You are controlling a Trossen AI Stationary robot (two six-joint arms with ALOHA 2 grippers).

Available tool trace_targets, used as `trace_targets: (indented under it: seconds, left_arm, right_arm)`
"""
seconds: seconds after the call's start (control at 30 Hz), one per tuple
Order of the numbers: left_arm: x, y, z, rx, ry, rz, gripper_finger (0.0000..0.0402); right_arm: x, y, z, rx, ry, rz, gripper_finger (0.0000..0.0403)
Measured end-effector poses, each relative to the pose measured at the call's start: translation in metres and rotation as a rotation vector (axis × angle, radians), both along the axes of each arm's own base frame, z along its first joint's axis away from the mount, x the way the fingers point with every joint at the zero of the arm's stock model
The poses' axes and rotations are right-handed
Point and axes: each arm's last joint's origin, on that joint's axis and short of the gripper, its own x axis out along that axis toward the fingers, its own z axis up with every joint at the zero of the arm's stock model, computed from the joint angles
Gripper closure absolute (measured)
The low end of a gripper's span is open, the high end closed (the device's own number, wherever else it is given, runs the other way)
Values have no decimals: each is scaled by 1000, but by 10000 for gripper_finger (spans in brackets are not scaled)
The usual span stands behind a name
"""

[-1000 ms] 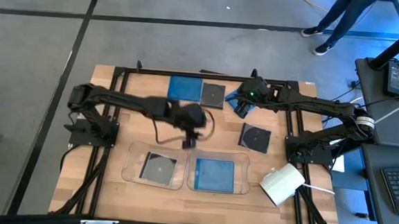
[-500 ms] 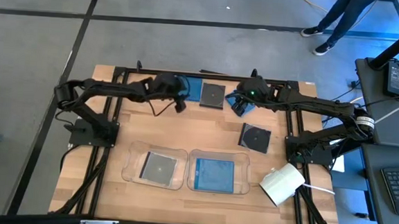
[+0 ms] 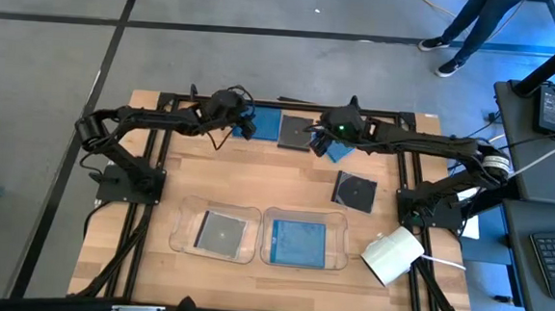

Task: Pick & place jewel cases by type
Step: Put the left blue CD case into the right transparent bin

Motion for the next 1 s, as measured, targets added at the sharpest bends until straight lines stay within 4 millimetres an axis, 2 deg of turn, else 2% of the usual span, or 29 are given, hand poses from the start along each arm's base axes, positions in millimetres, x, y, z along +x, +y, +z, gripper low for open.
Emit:
trace_targets:
  seconds: [0.2,0.43,0.57,0.83,1.0]
  left_arm:
    - [4,7,-21,-38,48,5,244]
    - [11,15,-63,-104,126,17,240]
    - [14,20,-81,-112,127,22,241]
    - [20,15,-82,-95,142,-16,243]
    - [21,6,-85,-209,153,-128,244]
  right_arm:
    - [17,-6,-21,2,14,2,204]
    - [20,-7,-26,32,-6,-26,204]
    - [20,-7,-26,52,-25,-47,204]
    - [20,-7,-26,62,-34,-57,204]
    - [20,-7,-26,61,-34,-59,204]
